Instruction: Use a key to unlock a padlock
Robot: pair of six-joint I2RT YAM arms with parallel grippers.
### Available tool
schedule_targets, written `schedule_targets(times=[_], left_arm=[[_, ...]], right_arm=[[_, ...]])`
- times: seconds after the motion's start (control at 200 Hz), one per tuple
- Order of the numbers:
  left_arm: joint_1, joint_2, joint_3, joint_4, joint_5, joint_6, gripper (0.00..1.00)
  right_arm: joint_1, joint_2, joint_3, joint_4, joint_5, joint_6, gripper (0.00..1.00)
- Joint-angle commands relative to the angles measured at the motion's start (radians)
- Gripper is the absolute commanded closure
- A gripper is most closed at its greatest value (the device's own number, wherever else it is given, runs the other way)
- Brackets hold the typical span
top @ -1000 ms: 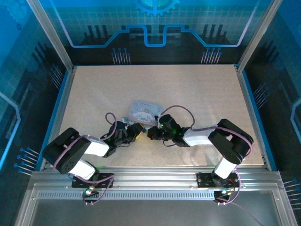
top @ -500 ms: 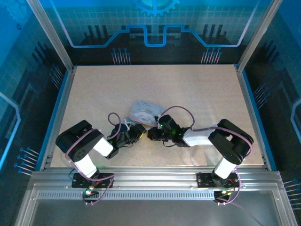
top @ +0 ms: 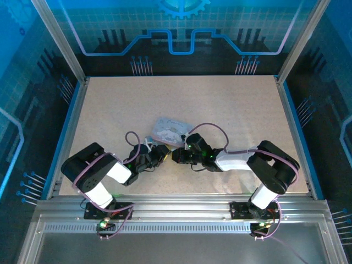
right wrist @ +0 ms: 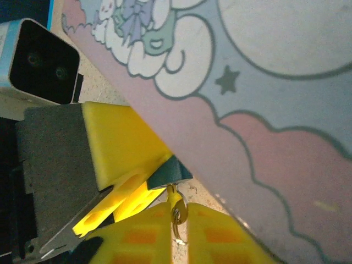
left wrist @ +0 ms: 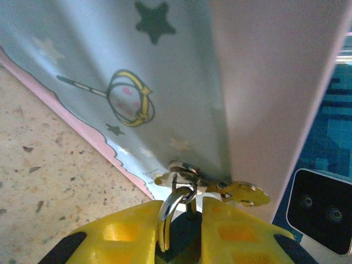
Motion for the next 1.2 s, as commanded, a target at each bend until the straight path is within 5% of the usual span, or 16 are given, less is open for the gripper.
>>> schedule_targets(times=[0.0,0.3,0.7,0.95,1.196], left_arm=[[-0.005,-0.032,-0.012,-0.046,-0.03,0.012,0.97],[-0.01,-0.042,-0.004,-0.055,-0.031,0.009,1.0],[-0.032,-0.092,0.021,-0.116,-0.035,0.005,0.99],[-0.036,-0.159,0.033,-0.201,-0.044,0.007,0.96],[-0.038,-0.245,0.061,-0.317,-0.047,0.001,0.94]], right_arm=[[0.014,-0.048,-0.007,0.001,0.023,-0.019,0.8],[0.004,-0.162,-0.046,-0.111,0.085,-0.12,0.63],[0.009,-0.417,-0.005,-0.329,0.224,-0.689,0.25],[0.101,-0.488,-0.144,-0.13,0.292,-1.143,0.22],[0.258,-0.325,-0.164,0.034,0.533,-1.466,0.21]])
